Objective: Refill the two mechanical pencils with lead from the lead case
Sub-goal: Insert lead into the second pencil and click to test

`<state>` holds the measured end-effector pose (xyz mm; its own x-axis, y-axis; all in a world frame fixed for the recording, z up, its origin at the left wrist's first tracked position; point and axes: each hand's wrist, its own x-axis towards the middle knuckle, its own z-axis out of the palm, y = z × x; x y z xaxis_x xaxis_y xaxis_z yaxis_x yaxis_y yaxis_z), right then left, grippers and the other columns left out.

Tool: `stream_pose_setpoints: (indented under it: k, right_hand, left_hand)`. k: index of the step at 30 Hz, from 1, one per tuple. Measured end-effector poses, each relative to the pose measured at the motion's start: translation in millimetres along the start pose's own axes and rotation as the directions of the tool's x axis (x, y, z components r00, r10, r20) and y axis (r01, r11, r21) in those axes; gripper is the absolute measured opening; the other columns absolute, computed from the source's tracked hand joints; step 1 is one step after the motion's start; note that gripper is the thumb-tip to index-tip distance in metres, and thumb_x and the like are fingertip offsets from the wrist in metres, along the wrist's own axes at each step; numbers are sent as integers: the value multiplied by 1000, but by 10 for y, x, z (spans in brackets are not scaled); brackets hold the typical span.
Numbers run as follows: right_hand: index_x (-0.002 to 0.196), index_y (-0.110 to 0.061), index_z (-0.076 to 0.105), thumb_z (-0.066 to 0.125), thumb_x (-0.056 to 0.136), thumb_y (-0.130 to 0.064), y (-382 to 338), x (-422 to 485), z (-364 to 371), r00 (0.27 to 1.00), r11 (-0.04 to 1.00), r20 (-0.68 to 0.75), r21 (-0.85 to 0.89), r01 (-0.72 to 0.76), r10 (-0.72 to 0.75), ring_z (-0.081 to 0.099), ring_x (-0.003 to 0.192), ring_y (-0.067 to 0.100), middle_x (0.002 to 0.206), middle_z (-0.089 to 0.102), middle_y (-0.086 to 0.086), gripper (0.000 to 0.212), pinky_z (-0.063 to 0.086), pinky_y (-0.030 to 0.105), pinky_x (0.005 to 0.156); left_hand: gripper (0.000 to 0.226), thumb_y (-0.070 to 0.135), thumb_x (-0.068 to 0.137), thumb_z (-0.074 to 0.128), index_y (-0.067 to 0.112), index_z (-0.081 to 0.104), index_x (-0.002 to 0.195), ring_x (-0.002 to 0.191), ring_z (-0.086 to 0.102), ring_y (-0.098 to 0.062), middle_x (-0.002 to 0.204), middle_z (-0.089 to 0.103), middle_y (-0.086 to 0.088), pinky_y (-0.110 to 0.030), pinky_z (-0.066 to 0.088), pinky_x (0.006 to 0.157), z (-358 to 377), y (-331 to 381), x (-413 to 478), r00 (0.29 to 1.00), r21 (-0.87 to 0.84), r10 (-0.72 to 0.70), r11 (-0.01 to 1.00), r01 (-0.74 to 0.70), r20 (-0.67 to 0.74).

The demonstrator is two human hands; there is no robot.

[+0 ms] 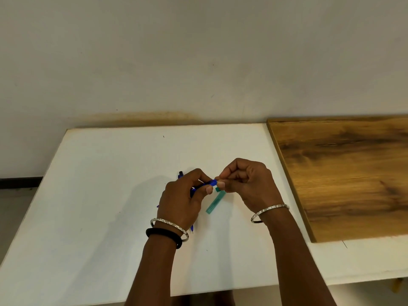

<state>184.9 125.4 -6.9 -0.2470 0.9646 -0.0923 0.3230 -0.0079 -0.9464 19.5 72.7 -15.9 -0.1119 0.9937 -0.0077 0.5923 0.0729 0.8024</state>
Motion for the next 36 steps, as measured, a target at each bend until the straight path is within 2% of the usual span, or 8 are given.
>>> stream_pose_setpoints:
  k: [3, 8, 14, 19, 23, 26, 29, 36]
  right_hand:
    - [83, -5, 70, 75, 76, 0, 2, -8, -3, 1000, 996, 19, 83, -17, 15, 75, 71, 19, 79, 76, 10, 10, 60, 25, 69]
    - [95, -2, 69, 68, 82, 4, 0, -20, -32, 998, 972, -15, 230, -50, 55, 75, 77, 25, 91, 76, 14, 14, 61, 32, 70]
    - [98, -7, 75, 68, 85, -5, 5, -21, -13, 998, 989, -6, 130, -64, 66, 73, 79, 25, 88, 75, 13, 15, 62, 34, 70]
    - [97, -9, 77, 71, 82, -3, -18, -26, 14, 1000, 994, -15, 108, -25, 27, 72, 79, 24, 89, 76, 9, 18, 62, 33, 68]
    - [99, -12, 77, 70, 83, -7, -1, -25, 27, 1000, 1000, -24, -11, -9, 9, 71, 78, 18, 87, 75, 2, 18, 61, 26, 65]
    - [97, -19, 76, 69, 85, -11, 60, -5, -22, 973, 987, -229, -152, -44, 8, 69, 75, 12, 85, 73, -6, 15, 60, 25, 68]
    - [95, -18, 75, 69, 85, -10, 152, 3, -115, 911, 947, -413, -285, -147, 17, 67, 74, 13, 90, 73, -2, 14, 58, 30, 77]
    - [104, -20, 72, 80, 76, -24, 227, -3, -3, 967, 842, -218, -491, -223, 129, 58, 83, 12, 101, 68, 0, 30, 49, 24, 85]
  left_hand:
    - [18, 42, 88, 59, 27, 66, 94, 64, 60, -10, 77, 68, 6, -21, 46, 58, 25, 7, -7, 999, 4, -24, 1000, 24, -22]
    - [16, 43, 88, 58, 29, 63, 94, 65, 66, -14, 82, 75, 4, -33, 55, 63, 42, 39, 10, 998, -96, -48, 994, 44, -37]
    - [15, 36, 90, 60, 26, 64, 100, 57, 63, -3, 77, 73, 12, -7, 46, 55, 39, 46, 22, 996, -143, -83, 987, 77, -35]
    - [15, 35, 89, 59, 25, 64, 99, 54, 62, 1, 76, 73, 13, -7, 44, 54, 34, 64, 21, 994, -162, -99, 983, 89, -53]
    - [15, 37, 89, 60, 25, 64, 97, 53, 61, 0, 75, 74, 13, -14, 47, 58, 31, 43, 21, 992, -160, -115, 982, 105, -57]
    - [17, 37, 90, 58, 24, 65, 98, 51, 61, -4, 76, 75, 13, -9, 46, 54, 35, 33, 27, 991, -181, -121, 977, 110, -52]
    - [14, 35, 91, 58, 24, 65, 97, 50, 60, -1, 76, 75, 13, -6, 44, 52, 46, 24, 40, 990, -186, -129, 976, 116, -59]
    - [17, 38, 91, 56, 25, 64, 99, 50, 60, 1, 74, 74, 15, -7, 44, 52, 58, 23, 37, 990, -190, -135, 974, 122, -52]
